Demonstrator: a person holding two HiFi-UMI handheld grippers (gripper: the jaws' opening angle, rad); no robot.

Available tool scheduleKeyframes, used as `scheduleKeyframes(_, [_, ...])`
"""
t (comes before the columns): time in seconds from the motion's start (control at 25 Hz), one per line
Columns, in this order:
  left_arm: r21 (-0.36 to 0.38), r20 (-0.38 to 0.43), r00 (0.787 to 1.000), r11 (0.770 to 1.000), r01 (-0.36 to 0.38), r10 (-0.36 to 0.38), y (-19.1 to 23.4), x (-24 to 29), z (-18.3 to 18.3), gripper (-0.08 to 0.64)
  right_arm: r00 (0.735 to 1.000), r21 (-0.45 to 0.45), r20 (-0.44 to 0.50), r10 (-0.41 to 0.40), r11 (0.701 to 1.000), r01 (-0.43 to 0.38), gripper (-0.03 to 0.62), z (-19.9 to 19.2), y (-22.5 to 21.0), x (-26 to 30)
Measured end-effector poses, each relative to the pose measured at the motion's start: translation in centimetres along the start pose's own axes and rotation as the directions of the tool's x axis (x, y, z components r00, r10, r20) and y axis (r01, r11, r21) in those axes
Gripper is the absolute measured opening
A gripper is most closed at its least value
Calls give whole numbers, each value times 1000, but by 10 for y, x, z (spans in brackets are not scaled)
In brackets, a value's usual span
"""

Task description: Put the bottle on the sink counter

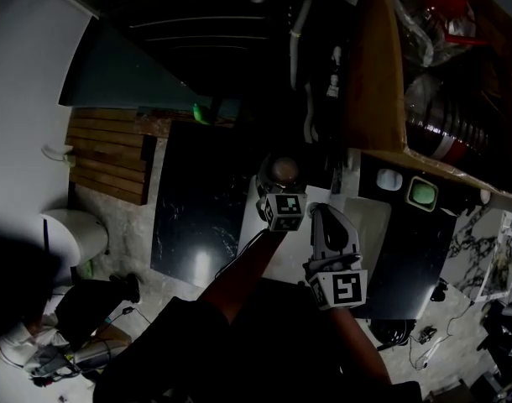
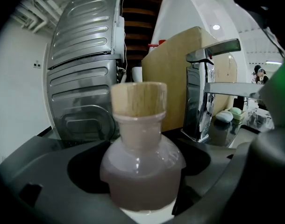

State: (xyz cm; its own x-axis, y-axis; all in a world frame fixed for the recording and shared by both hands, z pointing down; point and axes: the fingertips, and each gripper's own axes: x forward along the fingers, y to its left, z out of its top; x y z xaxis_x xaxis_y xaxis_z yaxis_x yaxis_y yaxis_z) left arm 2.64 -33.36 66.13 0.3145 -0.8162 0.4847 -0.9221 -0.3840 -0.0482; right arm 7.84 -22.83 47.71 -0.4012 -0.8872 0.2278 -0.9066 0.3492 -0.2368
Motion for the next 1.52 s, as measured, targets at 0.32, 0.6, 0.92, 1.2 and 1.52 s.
scheduleKeyframes(0.32, [3,-73,997,1000,8,-8,1,7,-2,403,1000,14,-18,5,1000,-5,38,-8,3,-1])
scheduleKeyframes(0.6, [0,-74,997,1000,24,-24,0,4,-1,403,1000,15,-26,-1,1000,1,38,-11,2,-5])
scheduleKeyframes(0.92, [-32,-68,998,999,16,-18,0,-17,-7,402,1000,28,13,-8,1000,8,38,-2,1,-7])
scheduleKeyframes(1.2, [-27,-76,997,1000,15,-17,3,-18,-12,396,999,42,46,-5,999,3,38,1,7,-14])
scheduleKeyframes(1.52, [-22,-74,997,999,36,-37,3,-10,2,396,999,18,-4,-38,999,38,38,-4,3,-18])
